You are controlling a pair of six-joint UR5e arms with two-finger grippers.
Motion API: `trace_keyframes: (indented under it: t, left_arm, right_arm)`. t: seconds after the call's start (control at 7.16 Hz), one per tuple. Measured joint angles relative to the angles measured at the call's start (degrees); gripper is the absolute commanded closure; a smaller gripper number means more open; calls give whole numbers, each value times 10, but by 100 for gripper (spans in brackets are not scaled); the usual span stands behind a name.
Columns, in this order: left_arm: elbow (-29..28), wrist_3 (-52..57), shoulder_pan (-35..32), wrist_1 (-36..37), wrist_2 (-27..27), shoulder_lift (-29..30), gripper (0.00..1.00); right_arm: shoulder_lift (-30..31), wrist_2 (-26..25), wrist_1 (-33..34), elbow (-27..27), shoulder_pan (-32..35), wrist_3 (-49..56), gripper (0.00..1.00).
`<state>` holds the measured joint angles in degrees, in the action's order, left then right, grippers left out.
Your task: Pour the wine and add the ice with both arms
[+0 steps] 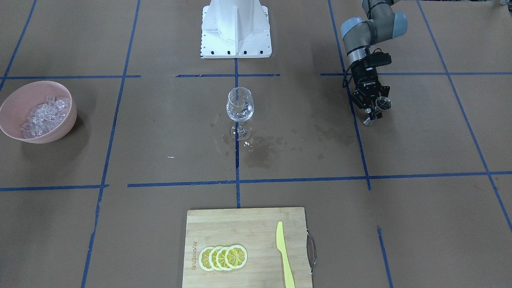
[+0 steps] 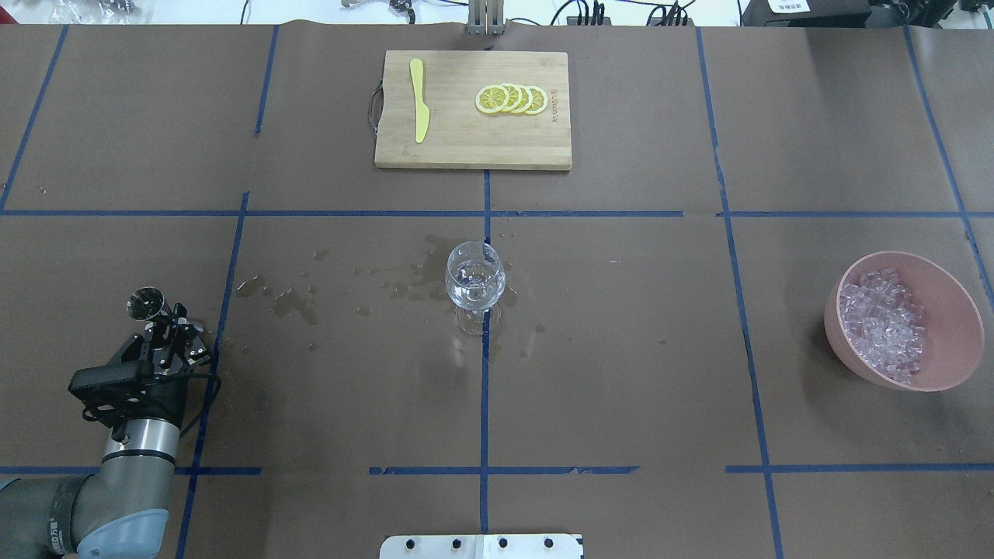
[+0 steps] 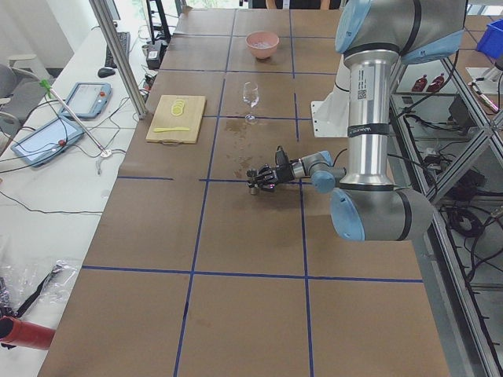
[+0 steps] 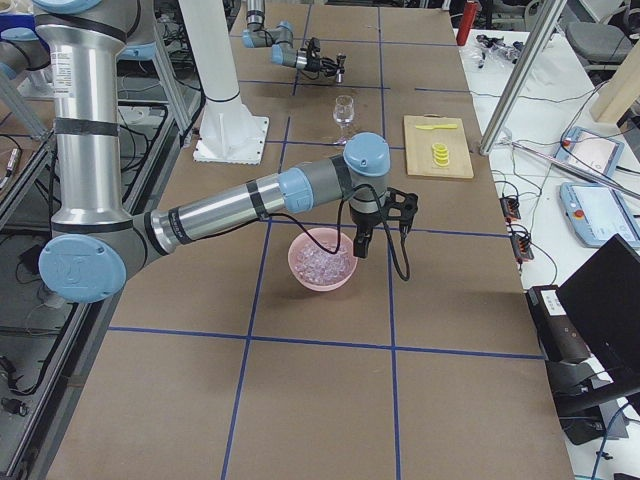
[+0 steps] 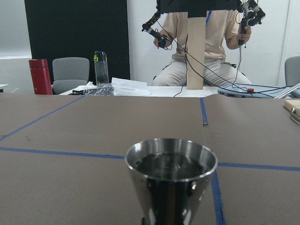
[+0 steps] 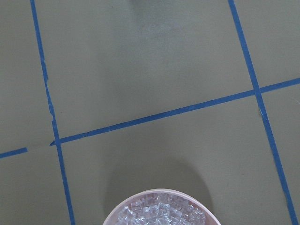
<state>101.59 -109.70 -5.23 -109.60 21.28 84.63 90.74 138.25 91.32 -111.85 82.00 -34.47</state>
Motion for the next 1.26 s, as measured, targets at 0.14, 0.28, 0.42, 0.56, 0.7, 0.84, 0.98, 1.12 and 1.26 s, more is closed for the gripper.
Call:
trace_keyframes:
  t: [0.14, 0.28, 0.42, 0.56, 0.7, 0.84, 0.98, 1.12, 1.26]
  left_arm:
    - [10, -6, -1, 0, -1, 0, 100]
    - [25, -12, -2, 0, -1, -1, 100]
    - [41, -15, -3, -1, -2, -1, 100]
    - [54, -14, -5, -1, -4, -1, 100]
    - [61, -7, -6, -1, -5, -1, 100]
    - [67, 11, -9, -2, -5, 2, 100]
    - [75, 41, -16, -2, -6, 6, 100]
    - [87, 78, -24, -4, -5, 16, 100]
    - [100, 120, -35, -7, -5, 40, 100]
  right_arm:
    - [0, 0, 0, 0, 0, 0, 0]
    - [0, -1, 0, 0, 0, 0, 0]
    - [0, -1, 0, 0, 0, 0, 0]
    - [0, -1, 0, 0, -2, -1, 0]
    - [0, -1, 0, 0, -6, -3, 0]
    - [0, -1, 0, 0, -10, -5, 0]
    - [0, -1, -1, 0, -12, -5, 0]
    - [0, -1, -1, 0, -14, -6, 0]
    - [0, -1, -1, 0, -15, -6, 0]
